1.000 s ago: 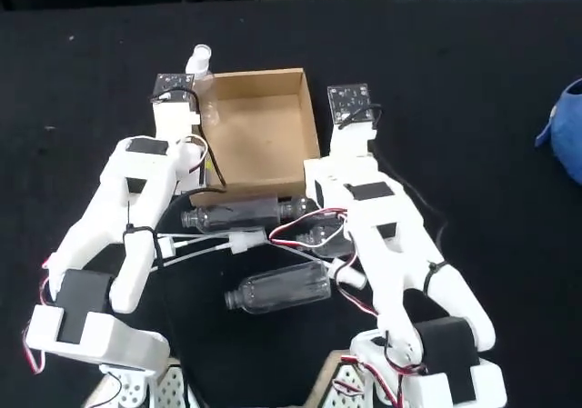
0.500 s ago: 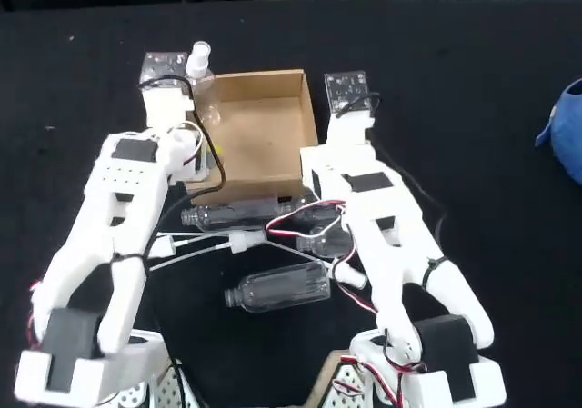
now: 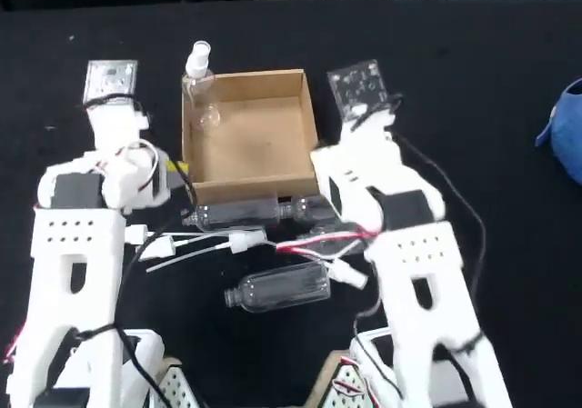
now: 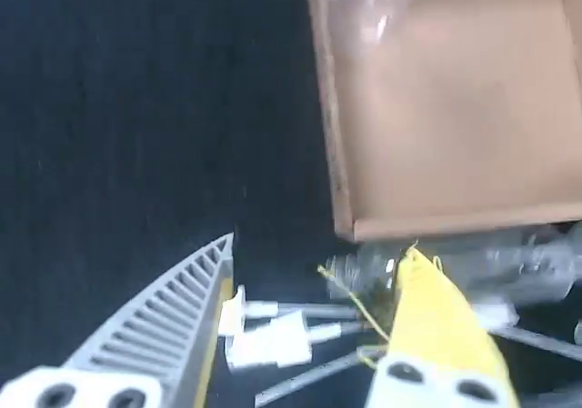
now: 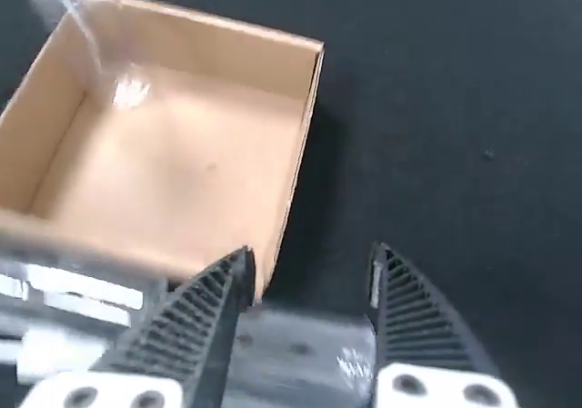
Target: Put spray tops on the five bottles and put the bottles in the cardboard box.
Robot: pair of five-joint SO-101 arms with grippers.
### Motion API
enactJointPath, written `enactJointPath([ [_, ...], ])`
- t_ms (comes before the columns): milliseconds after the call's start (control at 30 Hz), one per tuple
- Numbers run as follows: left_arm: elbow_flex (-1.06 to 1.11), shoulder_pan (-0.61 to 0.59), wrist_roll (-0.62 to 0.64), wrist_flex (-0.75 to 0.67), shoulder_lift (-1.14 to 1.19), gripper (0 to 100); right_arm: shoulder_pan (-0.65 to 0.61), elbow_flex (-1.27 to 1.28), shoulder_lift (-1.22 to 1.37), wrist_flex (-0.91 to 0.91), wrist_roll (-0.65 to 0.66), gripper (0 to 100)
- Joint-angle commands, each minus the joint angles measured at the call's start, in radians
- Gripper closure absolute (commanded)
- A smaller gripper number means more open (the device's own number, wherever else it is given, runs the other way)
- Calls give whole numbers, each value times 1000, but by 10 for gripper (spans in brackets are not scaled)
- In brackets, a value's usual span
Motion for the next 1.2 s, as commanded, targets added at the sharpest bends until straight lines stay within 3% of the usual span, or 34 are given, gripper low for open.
enactJointPath([
  [0,28,-21,-15,9,-43,830,-15,-65,-97,107,98,811],
  [433,61,-47,-8,101,-38,830,-8,-62,-120,338,304,811],
  [533,91,-61,-8,94,-35,830,97,-61,-116,348,348,811],
  [667,183,-68,-6,-2,-43,830,302,-16,-111,232,437,812],
  [800,265,-61,-6,-109,-43,830,367,77,-113,247,582,812],
  [967,277,-68,-6,-137,-43,830,284,41,-119,419,735,812],
  [1167,272,-120,12,-133,-34,830,-21,-105,-113,661,727,809],
])
